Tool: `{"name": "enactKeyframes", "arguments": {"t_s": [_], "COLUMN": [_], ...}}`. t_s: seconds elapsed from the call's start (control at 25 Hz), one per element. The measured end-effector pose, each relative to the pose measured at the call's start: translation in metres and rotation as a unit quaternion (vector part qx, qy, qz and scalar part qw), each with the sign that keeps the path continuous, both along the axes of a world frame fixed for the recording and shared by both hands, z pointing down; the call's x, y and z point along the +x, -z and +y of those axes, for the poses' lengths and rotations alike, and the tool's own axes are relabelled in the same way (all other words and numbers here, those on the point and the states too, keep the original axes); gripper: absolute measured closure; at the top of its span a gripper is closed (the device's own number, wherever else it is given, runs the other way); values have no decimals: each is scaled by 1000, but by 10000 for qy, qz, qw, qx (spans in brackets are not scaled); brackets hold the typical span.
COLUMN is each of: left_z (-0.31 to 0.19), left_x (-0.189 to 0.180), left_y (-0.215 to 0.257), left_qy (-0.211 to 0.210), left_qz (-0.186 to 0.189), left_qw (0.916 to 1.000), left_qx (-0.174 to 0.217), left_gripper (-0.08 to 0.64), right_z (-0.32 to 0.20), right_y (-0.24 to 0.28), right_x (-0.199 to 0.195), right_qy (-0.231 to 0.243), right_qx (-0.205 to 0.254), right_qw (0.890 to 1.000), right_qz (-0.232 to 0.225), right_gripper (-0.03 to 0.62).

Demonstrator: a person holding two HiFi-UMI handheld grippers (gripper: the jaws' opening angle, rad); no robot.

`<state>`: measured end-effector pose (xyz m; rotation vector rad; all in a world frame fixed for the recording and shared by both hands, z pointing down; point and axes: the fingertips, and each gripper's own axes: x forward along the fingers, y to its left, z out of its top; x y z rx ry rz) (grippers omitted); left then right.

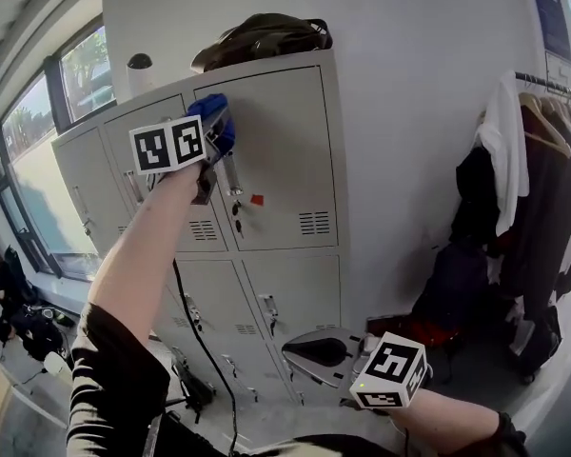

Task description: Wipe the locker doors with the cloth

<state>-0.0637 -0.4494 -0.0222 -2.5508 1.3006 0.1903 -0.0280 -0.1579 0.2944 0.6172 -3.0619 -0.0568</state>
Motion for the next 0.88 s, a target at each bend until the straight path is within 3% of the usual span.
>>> {"name": "enactKeyframes", "arguments": {"t_s": [0.16, 0.36, 0.6, 0.88], "left_z": [-20, -29, -17, 5], "left_x": [-33, -22, 33, 124], "left_y": [-8, -23, -32, -41], "left_qy": [233, 141, -299, -1074], "left_qz": [238, 356, 66, -146], "left_qw": [9994, 9992, 9995, 9941], "left_qx": [-66, -71, 22, 99], "left_gripper": [437, 437, 437, 437], "right_z": [4, 2, -3, -6], "right_y": [0, 3, -5, -9], "right_x": [-11, -7, 3, 10], "right_qy": [174, 110, -20, -190], "right_qx": [5, 4, -136, -125], "right_qw": [9998, 9998, 9997, 9994], "right_qz": [-64, -166, -210, -269], "right_gripper": [588, 588, 588, 588]}}
